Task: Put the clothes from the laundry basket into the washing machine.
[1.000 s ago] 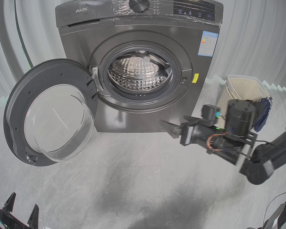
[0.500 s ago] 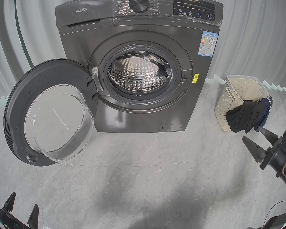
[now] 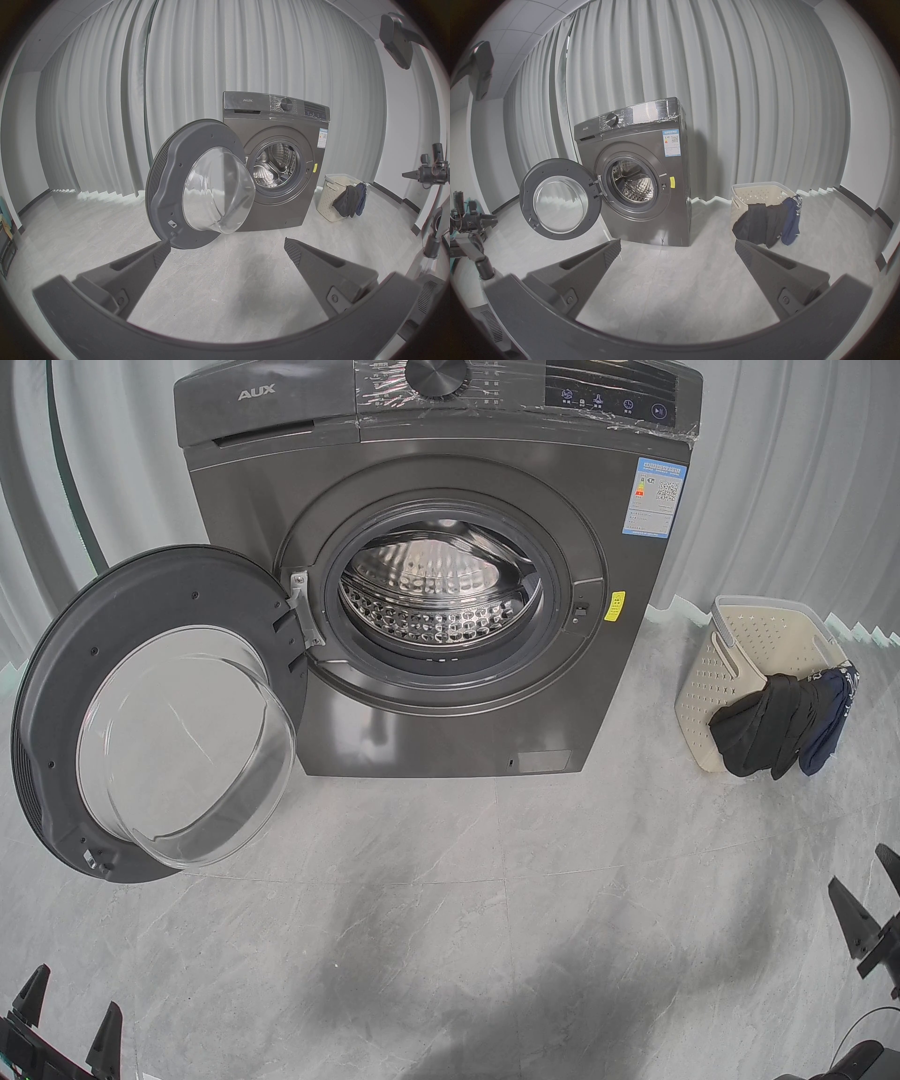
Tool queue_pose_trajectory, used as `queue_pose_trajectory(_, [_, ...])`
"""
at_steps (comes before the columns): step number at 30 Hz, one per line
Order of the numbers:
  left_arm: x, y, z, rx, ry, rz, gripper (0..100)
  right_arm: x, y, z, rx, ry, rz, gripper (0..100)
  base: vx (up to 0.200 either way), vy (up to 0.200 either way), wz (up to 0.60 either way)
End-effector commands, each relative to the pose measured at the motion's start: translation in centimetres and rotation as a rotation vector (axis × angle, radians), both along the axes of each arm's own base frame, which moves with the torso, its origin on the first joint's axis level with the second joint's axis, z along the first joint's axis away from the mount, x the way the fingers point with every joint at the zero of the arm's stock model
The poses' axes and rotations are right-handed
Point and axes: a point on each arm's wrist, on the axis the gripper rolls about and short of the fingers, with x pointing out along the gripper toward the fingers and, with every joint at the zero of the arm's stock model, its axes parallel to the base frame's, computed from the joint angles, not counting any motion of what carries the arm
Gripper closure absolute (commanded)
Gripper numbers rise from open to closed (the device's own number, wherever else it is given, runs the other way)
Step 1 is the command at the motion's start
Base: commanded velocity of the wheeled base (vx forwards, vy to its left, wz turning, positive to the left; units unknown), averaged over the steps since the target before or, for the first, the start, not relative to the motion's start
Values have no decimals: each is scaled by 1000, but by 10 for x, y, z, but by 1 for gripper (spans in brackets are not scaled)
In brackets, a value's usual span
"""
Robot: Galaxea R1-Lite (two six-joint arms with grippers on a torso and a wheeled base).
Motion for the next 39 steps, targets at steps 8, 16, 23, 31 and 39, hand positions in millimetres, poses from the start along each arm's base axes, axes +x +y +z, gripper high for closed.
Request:
queue_pose_trajectory(8, [0,0,-5,1,-2,7,0,-67,-5,-59,1,-30,-72,0,0,0,0])
queue_pose_trajectory(16, [0,0,-5,-5,-2,5,0,-68,-7,-68,-12,66,-153,0,100,0,0])
queue_pose_trajectory(23, [0,0,-5,-3,-2,5,0,-67,-6,-67,-28,48,-135,0,143,0,0])
queue_pose_trajectory(31, [0,0,-5,-3,-2,5,0,-67,-6,-67,-25,47,-135,0,0,-25,0])
queue_pose_trajectory(39, [0,0,-5,-6,-2,5,0,-67,-6,-67,-25,47,-135,0,0,-200,0])
